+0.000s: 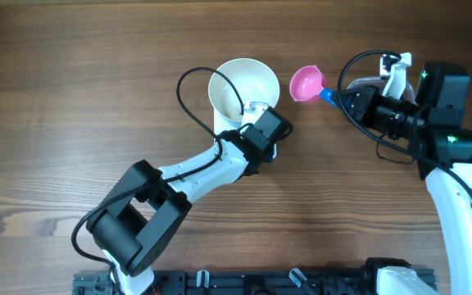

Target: Scoop item into bowl and weigh 150g on scale

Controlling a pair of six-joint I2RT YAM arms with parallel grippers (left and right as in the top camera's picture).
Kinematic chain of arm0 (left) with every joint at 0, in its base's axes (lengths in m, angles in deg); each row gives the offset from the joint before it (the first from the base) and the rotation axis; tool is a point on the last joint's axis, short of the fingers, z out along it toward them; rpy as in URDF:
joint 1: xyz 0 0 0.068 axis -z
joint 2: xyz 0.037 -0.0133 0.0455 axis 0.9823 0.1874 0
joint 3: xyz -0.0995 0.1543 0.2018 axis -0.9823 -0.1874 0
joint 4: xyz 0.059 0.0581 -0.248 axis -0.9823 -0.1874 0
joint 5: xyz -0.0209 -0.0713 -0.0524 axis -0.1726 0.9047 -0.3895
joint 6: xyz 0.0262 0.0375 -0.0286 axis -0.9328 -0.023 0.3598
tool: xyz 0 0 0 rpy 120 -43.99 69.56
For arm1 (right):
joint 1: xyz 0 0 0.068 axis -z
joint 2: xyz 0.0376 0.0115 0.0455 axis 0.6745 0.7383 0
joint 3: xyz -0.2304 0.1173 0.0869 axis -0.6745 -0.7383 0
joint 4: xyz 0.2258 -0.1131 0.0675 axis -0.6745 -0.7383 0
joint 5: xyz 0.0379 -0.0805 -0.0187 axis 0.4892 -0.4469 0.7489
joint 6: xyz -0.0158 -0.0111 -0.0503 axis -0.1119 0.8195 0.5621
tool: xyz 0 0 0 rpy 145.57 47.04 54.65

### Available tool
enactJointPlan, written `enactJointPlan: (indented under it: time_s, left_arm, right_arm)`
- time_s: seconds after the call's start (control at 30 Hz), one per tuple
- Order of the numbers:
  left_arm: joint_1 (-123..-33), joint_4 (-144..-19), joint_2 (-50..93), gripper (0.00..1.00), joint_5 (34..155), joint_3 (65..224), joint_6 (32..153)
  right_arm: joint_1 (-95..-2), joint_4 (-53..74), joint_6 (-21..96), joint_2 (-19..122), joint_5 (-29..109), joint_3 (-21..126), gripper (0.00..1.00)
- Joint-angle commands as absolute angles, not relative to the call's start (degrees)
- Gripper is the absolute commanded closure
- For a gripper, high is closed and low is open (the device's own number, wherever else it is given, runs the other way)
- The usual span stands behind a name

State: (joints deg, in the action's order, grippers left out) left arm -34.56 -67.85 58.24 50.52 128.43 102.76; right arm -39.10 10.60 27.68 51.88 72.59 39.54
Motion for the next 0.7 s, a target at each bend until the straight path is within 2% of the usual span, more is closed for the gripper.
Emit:
enactJointPlan:
  time_s: [0.0, 0.67]
  left_arm:
    - [-34.4, -67.8, 60.0, 0.96, 49.5, 128.1, 103.7]
    - [-35.1, -69.2, 60.1, 0.96, 49.2, 128.1, 104.6]
  right_arm:
    - [-38.9, 10.4, 28.9, 50.9, 72.4, 40.5, 0.96]
    - [-38.9, 9.9, 28.9, 50.9, 72.4, 40.5, 0.96]
